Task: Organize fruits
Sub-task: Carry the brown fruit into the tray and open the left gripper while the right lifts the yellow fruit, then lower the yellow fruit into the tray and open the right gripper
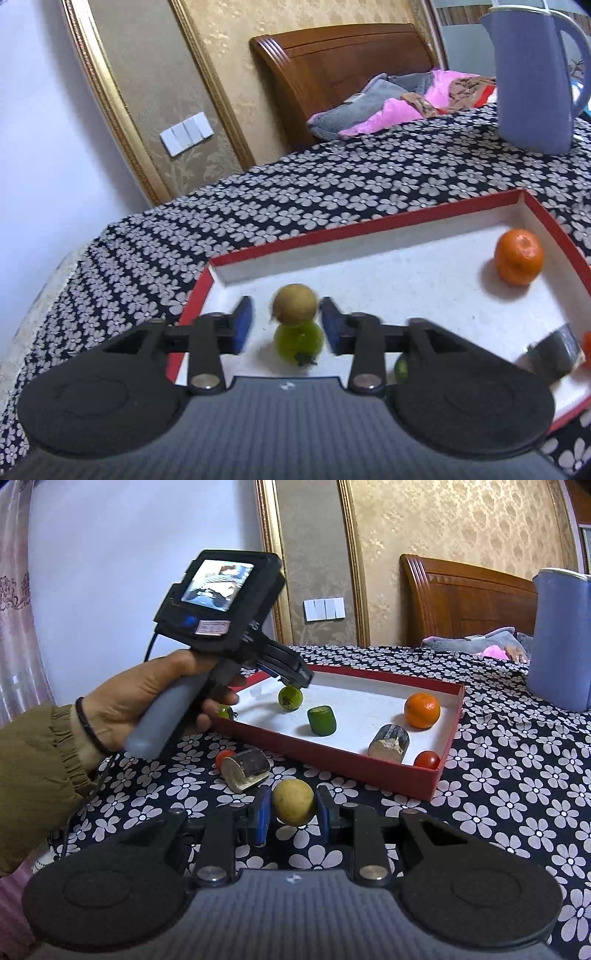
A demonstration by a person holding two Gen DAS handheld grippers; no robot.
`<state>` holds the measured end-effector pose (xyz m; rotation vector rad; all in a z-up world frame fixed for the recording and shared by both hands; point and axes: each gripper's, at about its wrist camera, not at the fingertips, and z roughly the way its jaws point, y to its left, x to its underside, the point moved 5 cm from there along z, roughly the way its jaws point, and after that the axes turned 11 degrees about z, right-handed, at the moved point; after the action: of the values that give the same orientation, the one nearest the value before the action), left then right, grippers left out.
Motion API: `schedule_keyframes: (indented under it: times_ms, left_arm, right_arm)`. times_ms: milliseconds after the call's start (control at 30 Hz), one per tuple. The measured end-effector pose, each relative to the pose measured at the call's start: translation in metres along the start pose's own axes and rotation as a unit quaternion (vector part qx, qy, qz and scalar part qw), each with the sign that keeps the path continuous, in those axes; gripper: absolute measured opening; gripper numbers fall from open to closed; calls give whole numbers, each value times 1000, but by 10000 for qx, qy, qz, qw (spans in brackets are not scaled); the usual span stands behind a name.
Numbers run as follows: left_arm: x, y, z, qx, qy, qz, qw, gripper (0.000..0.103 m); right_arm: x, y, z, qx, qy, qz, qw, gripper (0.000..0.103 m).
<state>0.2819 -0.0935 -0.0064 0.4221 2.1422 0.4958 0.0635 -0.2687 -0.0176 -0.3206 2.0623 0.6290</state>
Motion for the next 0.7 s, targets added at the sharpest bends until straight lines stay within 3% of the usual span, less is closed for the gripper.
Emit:
schedule_keyframes:
  times_ms: [67,233,500,700]
  left_arm:
    - [0,2,-3,-46,-56,-62,10000,61]
    - [7,12,-17,-373,-192,-36,9991,78]
    - [36,45,-45,-598,-144,-586,9964,90]
    - [82,61,-69,-431,-77,-1229,9915,95]
  right_arm:
    - [-1,0,-1,14,-13,3,10000,25]
    - [-3,1,1,39,-46,36,10000,25]
    - [-13,7,6,70,-116,50,9999,25]
    - [-26,7,11,273,-186,-38,9994,25]
